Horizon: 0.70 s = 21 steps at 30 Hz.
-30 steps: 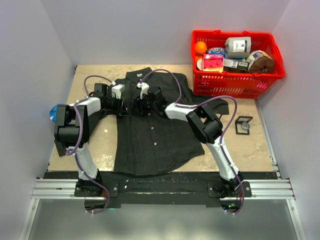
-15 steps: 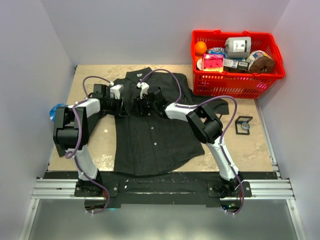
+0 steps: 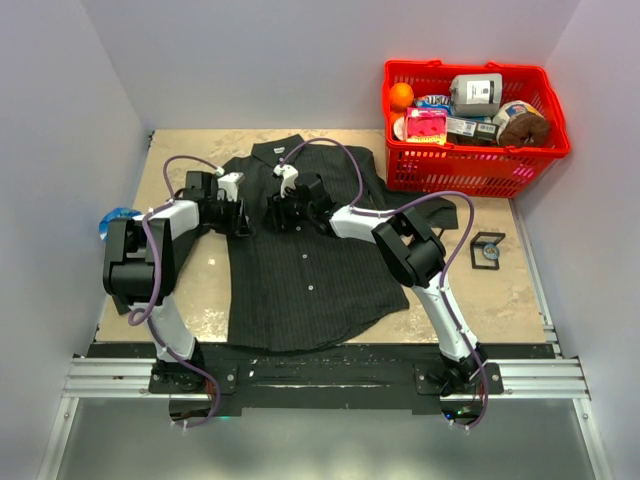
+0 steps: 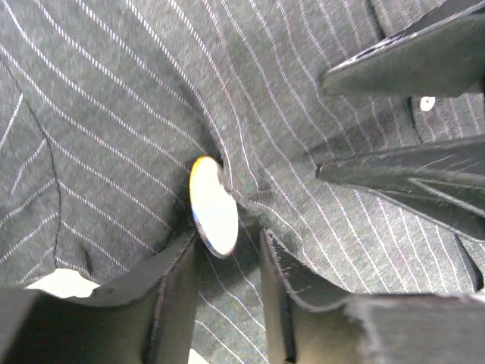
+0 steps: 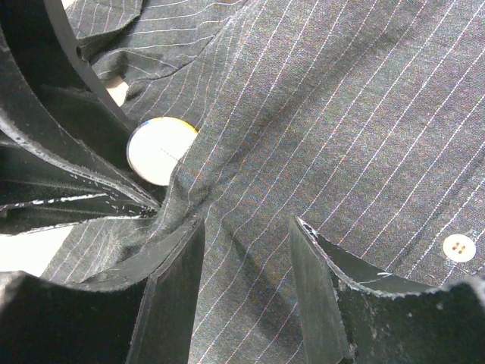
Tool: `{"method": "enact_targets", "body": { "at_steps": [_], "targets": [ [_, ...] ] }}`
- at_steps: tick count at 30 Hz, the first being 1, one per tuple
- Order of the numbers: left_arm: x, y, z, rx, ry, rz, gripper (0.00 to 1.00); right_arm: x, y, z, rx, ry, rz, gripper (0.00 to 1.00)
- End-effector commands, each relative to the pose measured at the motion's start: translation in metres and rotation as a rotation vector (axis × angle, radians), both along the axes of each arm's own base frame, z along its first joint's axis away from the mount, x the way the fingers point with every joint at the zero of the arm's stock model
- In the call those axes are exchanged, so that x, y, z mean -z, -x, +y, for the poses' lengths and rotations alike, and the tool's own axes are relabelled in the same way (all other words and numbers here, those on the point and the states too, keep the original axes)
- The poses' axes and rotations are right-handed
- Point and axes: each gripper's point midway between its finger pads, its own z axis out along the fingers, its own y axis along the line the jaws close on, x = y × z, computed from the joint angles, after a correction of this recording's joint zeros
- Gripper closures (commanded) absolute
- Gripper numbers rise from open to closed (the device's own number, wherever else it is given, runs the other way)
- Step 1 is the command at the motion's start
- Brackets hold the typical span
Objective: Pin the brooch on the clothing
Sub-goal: Close the brooch on the flattened clothing.
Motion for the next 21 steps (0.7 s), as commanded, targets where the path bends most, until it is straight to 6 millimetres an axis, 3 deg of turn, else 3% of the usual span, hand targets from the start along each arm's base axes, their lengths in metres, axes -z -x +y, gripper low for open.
{"method": "enact_targets", "body": {
  "at_steps": [1, 8, 14, 21],
  "targets": [
    [-0.007, 0.005, 0.005, -0.03, -0.009, 0.002, 0.64, -0.029, -0.005, 0.005, -0.017, -0.05, -0.066, 0.48],
    [-0.008, -0.001, 0.006, -0.034, -0.01, -0.018, 0.73, -0.03, -0.004, 0.007, -0.024, -0.053, -0.071, 0.48],
    [-0.005, -0.006, 0.019, -0.054, -0.017, -0.029, 1.0, -0.036, 0.0, 0.011, -0.05, -0.073, -0.077, 0.48],
    [-0.003, -0.009, 0.016, -0.006, 0.076, -0.033, 1.0, -0.046, 0.006, 0.029, -0.107, -0.09, -0.115, 0.45]
  ]
}}
